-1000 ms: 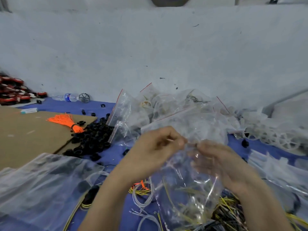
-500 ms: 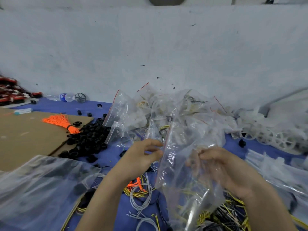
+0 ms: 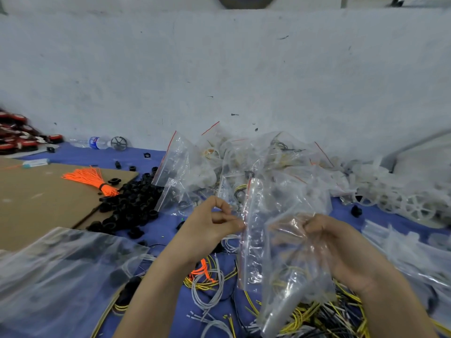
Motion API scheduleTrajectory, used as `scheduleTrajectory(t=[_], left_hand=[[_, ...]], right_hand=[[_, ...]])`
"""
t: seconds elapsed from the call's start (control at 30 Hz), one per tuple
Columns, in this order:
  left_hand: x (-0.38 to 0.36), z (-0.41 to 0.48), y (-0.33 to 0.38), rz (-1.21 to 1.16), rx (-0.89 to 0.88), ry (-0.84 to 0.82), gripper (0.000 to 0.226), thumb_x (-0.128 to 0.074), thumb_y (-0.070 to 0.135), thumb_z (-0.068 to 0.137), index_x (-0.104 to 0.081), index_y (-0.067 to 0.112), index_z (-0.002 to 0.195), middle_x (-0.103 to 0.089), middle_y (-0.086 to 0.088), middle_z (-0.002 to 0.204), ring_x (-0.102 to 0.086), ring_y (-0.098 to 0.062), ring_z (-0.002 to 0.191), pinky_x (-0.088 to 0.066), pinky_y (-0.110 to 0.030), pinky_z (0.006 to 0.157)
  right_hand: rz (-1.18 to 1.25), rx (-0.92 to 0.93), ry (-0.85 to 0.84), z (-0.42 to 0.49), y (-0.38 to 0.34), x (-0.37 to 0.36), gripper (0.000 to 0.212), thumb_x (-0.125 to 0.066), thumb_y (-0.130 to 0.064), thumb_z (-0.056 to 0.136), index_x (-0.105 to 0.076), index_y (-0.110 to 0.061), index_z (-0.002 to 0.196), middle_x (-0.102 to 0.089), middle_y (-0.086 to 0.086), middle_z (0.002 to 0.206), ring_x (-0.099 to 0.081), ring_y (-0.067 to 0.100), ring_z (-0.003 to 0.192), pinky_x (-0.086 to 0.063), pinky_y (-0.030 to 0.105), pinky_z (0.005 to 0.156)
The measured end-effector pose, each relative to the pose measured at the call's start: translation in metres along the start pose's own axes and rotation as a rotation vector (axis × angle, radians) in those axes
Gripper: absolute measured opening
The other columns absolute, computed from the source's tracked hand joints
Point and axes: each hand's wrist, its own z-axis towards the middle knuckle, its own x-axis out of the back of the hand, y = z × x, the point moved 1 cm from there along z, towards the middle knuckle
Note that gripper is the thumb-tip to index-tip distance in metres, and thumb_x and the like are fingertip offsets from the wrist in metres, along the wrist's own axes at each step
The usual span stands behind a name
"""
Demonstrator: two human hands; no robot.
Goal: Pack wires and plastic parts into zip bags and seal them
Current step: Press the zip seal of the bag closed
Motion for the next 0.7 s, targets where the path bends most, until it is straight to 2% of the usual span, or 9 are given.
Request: scheduleTrajectory(t=[0.07, 0.13, 0.2, 0.3, 0.4, 0.47, 0.53, 0.6, 0.7], left_hand=[[0.001, 0.000, 0.001, -0.038, 0.001, 0.010, 0.019, -0.069, 0.012, 0.084, -0.052, 0.011, 0.091, -0.075, -0.005, 0.089, -0.069, -0.014, 0.092, -0.050, -0.015, 0.077], [0.001, -0.001, 0.003, -0.061, 0.003, 0.000, 0.016, -0.068, 0.012, 0.085, -0.054, 0.011, 0.092, -0.076, -0.002, 0.086, -0.069, -0.007, 0.085, -0.048, -0.007, 0.067], [-0.001, -0.001, 0.005, -0.087, 0.017, -0.035, 0.013, -0.067, 0.014, 0.086, -0.055, 0.012, 0.092, -0.075, 0.001, 0.083, -0.068, -0.007, 0.082, -0.046, -0.012, 0.070], [-0.003, -0.002, 0.005, -0.161, 0.039, -0.094, 0.011, -0.068, 0.014, 0.085, -0.060, 0.015, 0.093, -0.073, -0.004, 0.087, -0.066, -0.014, 0.084, -0.046, -0.029, 0.070], [-0.004, -0.007, 0.008, -0.138, 0.031, -0.169, 0.001, -0.064, 0.012, 0.088, -0.065, 0.012, 0.089, -0.069, -0.006, 0.085, -0.062, -0.010, 0.068, -0.048, -0.021, 0.058], [-0.004, -0.007, 0.006, -0.158, 0.043, -0.188, 0.013, -0.058, 0.009, 0.092, -0.063, 0.013, 0.080, -0.062, -0.015, 0.082, -0.054, -0.015, 0.059, -0.043, -0.020, 0.052], [0.006, -0.005, 0.006, -0.183, 0.032, -0.083, 0.026, -0.054, 0.007, 0.094, -0.060, 0.018, 0.071, -0.048, -0.018, 0.078, -0.041, -0.023, 0.062, -0.034, -0.025, 0.053], [0.029, -0.004, 0.006, -0.141, -0.080, 0.129, 0.038, -0.050, 0.003, 0.093, -0.061, 0.024, 0.064, -0.047, -0.014, 0.066, -0.040, -0.020, 0.058, -0.030, -0.027, 0.053], [0.078, -0.014, 0.011, -0.084, -0.298, 0.556, 0.030, -0.051, 0.010, 0.090, -0.061, 0.026, 0.067, -0.055, 0.004, 0.060, -0.045, -0.014, 0.058, -0.036, -0.025, 0.055]], right_hand=[[0.038, 0.003, -0.019, 0.002, 0.000, 0.002, 0.045, -0.065, -0.012, 0.047, -0.074, 0.001, 0.089, -0.066, 0.026, 0.099, -0.066, 0.033, 0.080, -0.056, 0.044, 0.075], [0.080, 0.026, -0.040, 0.002, 0.000, 0.003, 0.044, -0.065, -0.014, 0.046, -0.075, 0.001, 0.086, -0.069, 0.023, 0.098, -0.069, 0.031, 0.082, -0.059, 0.040, 0.068], [0.137, 0.069, -0.047, 0.003, -0.001, 0.003, 0.042, -0.065, -0.015, 0.049, -0.074, 0.002, 0.086, -0.071, 0.022, 0.097, -0.070, 0.031, 0.083, -0.058, 0.036, 0.066], [0.164, 0.099, -0.016, 0.007, 0.001, 0.007, 0.049, -0.059, -0.011, 0.058, -0.068, 0.009, 0.102, -0.066, 0.025, 0.112, -0.069, 0.032, 0.088, -0.058, 0.038, 0.072], [0.159, 0.108, 0.083, 0.010, 0.003, 0.011, 0.050, -0.053, -0.011, 0.065, -0.062, 0.015, 0.107, -0.067, 0.022, 0.111, -0.069, 0.032, 0.083, -0.058, 0.035, 0.066], [0.072, 0.076, 0.194, 0.013, 0.006, 0.010, 0.029, -0.051, -0.009, 0.075, -0.070, 0.002, 0.095, -0.070, 0.018, 0.099, -0.070, 0.029, 0.080, -0.056, 0.034, 0.063], [-0.195, 0.037, 0.383, 0.017, 0.012, 0.012, 0.016, -0.055, -0.011, 0.086, -0.070, -0.007, 0.090, -0.072, 0.014, 0.092, -0.070, 0.024, 0.080, -0.053, 0.036, 0.070], [-0.519, 0.053, 0.557, 0.020, 0.013, 0.013, 0.010, -0.059, -0.016, 0.091, -0.064, -0.014, 0.099, -0.067, 0.008, 0.104, -0.064, 0.022, 0.094, -0.047, 0.038, 0.084], [-0.708, 0.149, 0.541, 0.027, 0.010, -0.001, 0.011, -0.059, -0.023, 0.091, -0.060, -0.026, 0.102, -0.061, -0.008, 0.108, -0.058, 0.012, 0.100, -0.045, 0.034, 0.080]])
